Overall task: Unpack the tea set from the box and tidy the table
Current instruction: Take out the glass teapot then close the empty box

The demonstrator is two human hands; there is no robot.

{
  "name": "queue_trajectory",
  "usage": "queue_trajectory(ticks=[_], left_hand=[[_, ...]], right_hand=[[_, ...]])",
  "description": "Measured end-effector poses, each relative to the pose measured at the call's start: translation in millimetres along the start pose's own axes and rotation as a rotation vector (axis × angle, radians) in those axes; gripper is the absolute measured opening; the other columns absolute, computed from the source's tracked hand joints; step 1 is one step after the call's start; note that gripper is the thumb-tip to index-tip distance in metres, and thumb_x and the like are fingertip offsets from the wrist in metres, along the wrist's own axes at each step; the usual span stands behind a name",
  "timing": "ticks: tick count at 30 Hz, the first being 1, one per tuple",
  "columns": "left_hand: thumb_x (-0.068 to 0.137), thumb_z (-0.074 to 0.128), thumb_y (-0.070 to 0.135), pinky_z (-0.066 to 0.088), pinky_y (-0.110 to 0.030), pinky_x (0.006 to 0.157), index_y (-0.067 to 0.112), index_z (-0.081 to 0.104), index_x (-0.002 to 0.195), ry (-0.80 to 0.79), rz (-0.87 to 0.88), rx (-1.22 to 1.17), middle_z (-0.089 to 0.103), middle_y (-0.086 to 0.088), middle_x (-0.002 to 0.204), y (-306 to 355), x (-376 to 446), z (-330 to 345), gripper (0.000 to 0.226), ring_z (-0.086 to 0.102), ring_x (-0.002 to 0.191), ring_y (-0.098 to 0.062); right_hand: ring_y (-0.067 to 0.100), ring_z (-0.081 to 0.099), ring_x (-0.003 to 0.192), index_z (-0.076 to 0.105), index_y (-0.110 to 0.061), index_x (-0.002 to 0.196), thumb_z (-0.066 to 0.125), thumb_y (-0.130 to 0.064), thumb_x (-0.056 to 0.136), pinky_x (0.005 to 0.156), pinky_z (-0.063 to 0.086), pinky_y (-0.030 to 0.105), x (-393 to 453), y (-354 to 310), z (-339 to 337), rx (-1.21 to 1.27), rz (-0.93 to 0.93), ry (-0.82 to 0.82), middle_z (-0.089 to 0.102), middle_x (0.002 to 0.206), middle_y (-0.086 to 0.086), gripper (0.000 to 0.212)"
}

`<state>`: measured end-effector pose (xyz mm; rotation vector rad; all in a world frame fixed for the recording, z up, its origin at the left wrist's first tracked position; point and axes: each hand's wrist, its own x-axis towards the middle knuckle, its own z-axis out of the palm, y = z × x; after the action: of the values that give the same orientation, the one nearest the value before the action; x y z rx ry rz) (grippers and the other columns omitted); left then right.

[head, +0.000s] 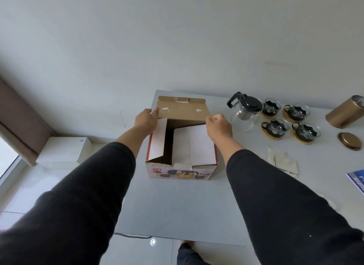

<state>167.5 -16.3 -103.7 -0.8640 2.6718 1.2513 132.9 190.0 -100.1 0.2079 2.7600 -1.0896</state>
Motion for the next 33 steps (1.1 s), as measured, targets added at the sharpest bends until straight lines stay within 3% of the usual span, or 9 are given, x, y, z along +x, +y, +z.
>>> queue_trajectory(ticks=[2, 5, 9, 11, 15, 18, 25, 28, 33], left_hand=[[0.102, 0.022, 0.045, 0.041, -0.030, 0.082, 0.001, 0.051, 0.126, -0.017, -0.085, -0.042, 0.055, -0.015, 0.107, 9.0, 15.2, -0.4, 0.058, 0.053, 0.096, -0.025], [0.101, 0.025, 0.045, 0.046, -0.033, 0.087, 0.001, 0.049, 0.128, -0.033, -0.205, -0.169, 0.048, -0.011, 0.100, 19.2, 32.9, 0.3, 0.057, 0.054, 0.097, -0.028], [0.102, 0.032, 0.037, 0.047, -0.037, 0.095, 0.003, 0.043, 0.136, 0.048, -0.274, -0.368, 0.049, -0.012, 0.109, 24.6, 47.6, 0.2, 0.049, 0.050, 0.097, -0.025], [0.101, 0.024, 0.047, 0.045, -0.037, 0.096, 0.007, 0.049, 0.133, 0.048, -0.276, -0.448, 0.055, -0.008, 0.115, 24.8, 49.4, -1.7, 0.057, 0.053, 0.103, -0.023], [0.101, 0.014, 0.050, 0.043, -0.037, 0.100, 0.016, 0.054, 0.131, 0.039, -0.189, -0.624, 0.058, -0.007, 0.131, 30.0, 44.2, -7.0, 0.060, 0.054, 0.121, -0.025], [0.100, 0.012, 0.052, 0.040, -0.040, 0.104, 0.014, 0.056, 0.128, 0.068, -0.137, -0.677, 0.058, -0.007, 0.131, 38.3, 30.1, -17.7, 0.065, 0.053, 0.122, -0.025], [0.096, 0.013, 0.060, 0.035, -0.044, 0.105, 0.019, 0.061, 0.109, 0.062, 0.007, -0.677, 0.060, -0.003, 0.129, 29.6, -18.7, -37.6, 0.065, 0.054, 0.118, -0.019], [0.095, 0.020, 0.063, 0.031, -0.049, 0.111, 0.017, 0.058, 0.123, 0.005, 0.030, -0.601, 0.053, -0.004, 0.138, 10.3, -42.2, -36.0, 0.066, 0.048, 0.128, -0.025], [0.096, 0.041, 0.048, 0.040, -0.038, 0.089, 0.022, 0.060, 0.119, -0.097, 0.040, -0.581, 0.057, -0.002, 0.129, -26.2, -79.5, -28.2, 0.040, 0.051, 0.119, -0.023]], right_hand=[[0.026, 0.052, 0.094, 0.052, -0.008, 0.118, 0.037, -0.033, 0.095, 0.076, 0.042, 0.032, 20.7, -3.7, 0.3, 0.060, 0.051, -0.027, 0.058, 0.112, 0.010, 0.037], [0.024, 0.042, 0.075, 0.043, -0.013, 0.074, 0.034, -0.031, 0.096, 0.059, 0.033, 0.028, 49.5, -9.8, 2.1, 0.065, 0.105, -0.059, 0.047, 0.081, 0.006, 0.030], [0.025, 0.044, 0.080, 0.040, -0.007, 0.066, 0.029, -0.033, 0.098, 0.070, 0.035, 0.032, 69.7, -16.0, 3.8, 0.092, 0.177, -0.079, 0.047, 0.079, 0.009, 0.043], [0.025, 0.046, 0.083, 0.044, -0.006, 0.070, 0.027, -0.036, 0.099, 0.073, 0.036, 0.032, 73.3, -18.4, 2.3, 0.144, 0.204, -0.063, 0.049, 0.084, 0.011, 0.045], [0.030, 0.054, 0.108, 0.057, -0.004, 0.114, 0.019, -0.041, 0.102, 0.096, 0.042, 0.037, 69.4, -29.1, -6.9, 0.212, 0.192, -0.057, 0.057, 0.115, 0.019, 0.054], [0.034, 0.046, 0.127, 0.047, 0.000, 0.135, 0.014, -0.043, 0.103, 0.107, 0.034, 0.041, 54.5, -38.6, -17.7, 0.247, 0.178, -0.020, 0.050, 0.138, 0.018, 0.063], [0.032, 0.043, 0.131, 0.042, -0.006, 0.141, 0.010, -0.052, 0.101, 0.108, 0.031, 0.039, -4.9, -41.2, -30.3, 0.460, 0.195, 0.083, 0.046, 0.144, 0.015, 0.069], [0.032, 0.045, 0.131, 0.045, -0.009, 0.140, 0.008, -0.053, 0.100, 0.110, 0.032, 0.039, -35.5, -26.3, -22.9, 0.493, 0.215, 0.125, 0.050, 0.141, 0.014, 0.071], [0.034, 0.051, 0.124, 0.054, -0.006, 0.132, 0.018, -0.038, 0.105, 0.108, 0.037, 0.041, -86.6, 9.2, -8.5, 0.418, 0.241, 0.181, 0.057, 0.132, 0.017, 0.055]])
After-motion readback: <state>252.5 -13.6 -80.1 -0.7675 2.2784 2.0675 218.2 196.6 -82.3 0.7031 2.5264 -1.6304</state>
